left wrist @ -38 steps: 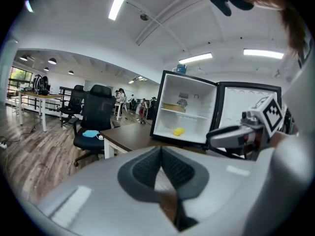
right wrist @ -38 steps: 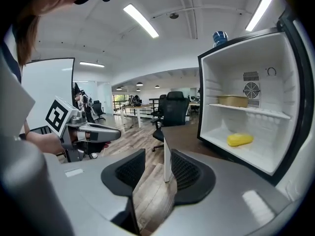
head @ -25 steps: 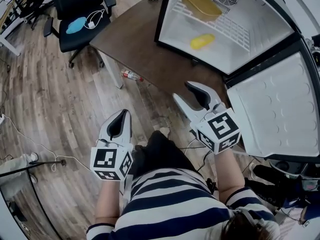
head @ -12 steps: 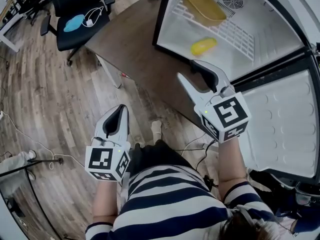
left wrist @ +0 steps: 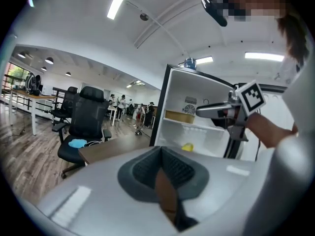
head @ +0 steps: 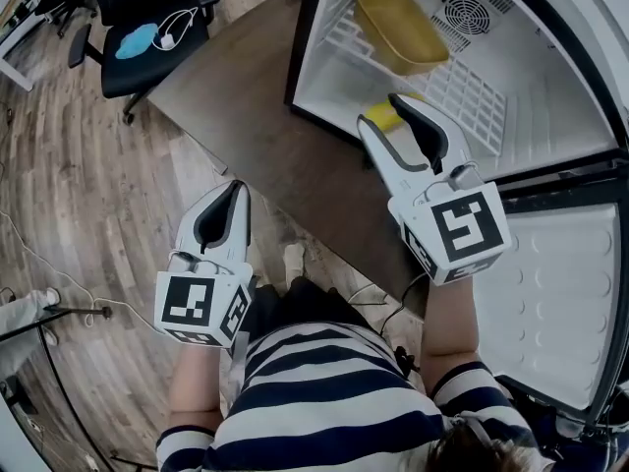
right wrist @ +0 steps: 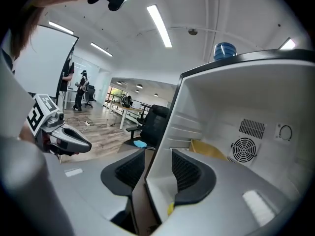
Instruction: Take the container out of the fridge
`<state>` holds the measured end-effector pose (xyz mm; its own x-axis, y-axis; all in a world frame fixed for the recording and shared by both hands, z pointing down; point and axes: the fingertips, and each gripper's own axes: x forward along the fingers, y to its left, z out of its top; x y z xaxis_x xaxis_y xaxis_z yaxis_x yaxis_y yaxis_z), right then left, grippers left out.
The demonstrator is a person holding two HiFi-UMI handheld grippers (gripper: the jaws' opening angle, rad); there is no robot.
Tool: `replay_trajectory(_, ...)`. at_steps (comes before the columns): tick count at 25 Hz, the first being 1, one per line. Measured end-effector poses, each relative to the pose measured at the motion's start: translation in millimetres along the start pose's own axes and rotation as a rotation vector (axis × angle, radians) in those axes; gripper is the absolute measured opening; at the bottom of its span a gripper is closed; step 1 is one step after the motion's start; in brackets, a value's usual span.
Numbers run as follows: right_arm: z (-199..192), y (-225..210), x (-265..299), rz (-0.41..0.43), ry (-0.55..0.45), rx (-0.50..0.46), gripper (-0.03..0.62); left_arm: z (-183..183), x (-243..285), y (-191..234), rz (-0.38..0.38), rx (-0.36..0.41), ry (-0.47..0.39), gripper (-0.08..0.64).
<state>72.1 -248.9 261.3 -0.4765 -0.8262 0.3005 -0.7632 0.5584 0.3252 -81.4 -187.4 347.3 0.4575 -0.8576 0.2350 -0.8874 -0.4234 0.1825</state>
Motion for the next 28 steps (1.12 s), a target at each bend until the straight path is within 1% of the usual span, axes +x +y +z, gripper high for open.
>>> replay_trajectory(6,1.0,-39.1,17.7,-0.035,-0.02,-0.011,0.161,9.8,43.8,-6.5,-0.002,0.031,-0.009,0.0)
replay_trajectory(10,2.8,-55.7,30.7,-0.049,-0.026,-0.02,0.163,15.5,66.2,-9.9,-0.01,0.033,-0.018,0.0)
replay_trajectory(13,0.7,-65.8,40.3,-0.068,-0.014,-0.048,0.163,17.0,80.6,-12.2,-0.016,0.033,-0.02,0.0)
replay_trajectory(17,-7.4,-78.8,53.9,-0.099,0.025,-0.089,0.163,17.5,98.5,-12.2,-0.013,0.028,-0.027,0.0)
replay_trajectory(19,-12.5,-82.7,59.4,-0.102,0.046,-0.107,0.164,17.6,106.0,-11.5,-0.014,0.023,-0.029,0.0)
replay_trajectory(25,-26.7,-89.8,71.0,-0.071,0.127,-0.202,0.17,18.2,126.7,-10.4,-0.027,0.013,-0.029,0.0)
replay_trajectory(28,-32.8,-92.7,74.7,-0.066,0.163,-0.238,0.166,18.4,135.1,-11.7,-0.044,-0.015,-0.032,0.0)
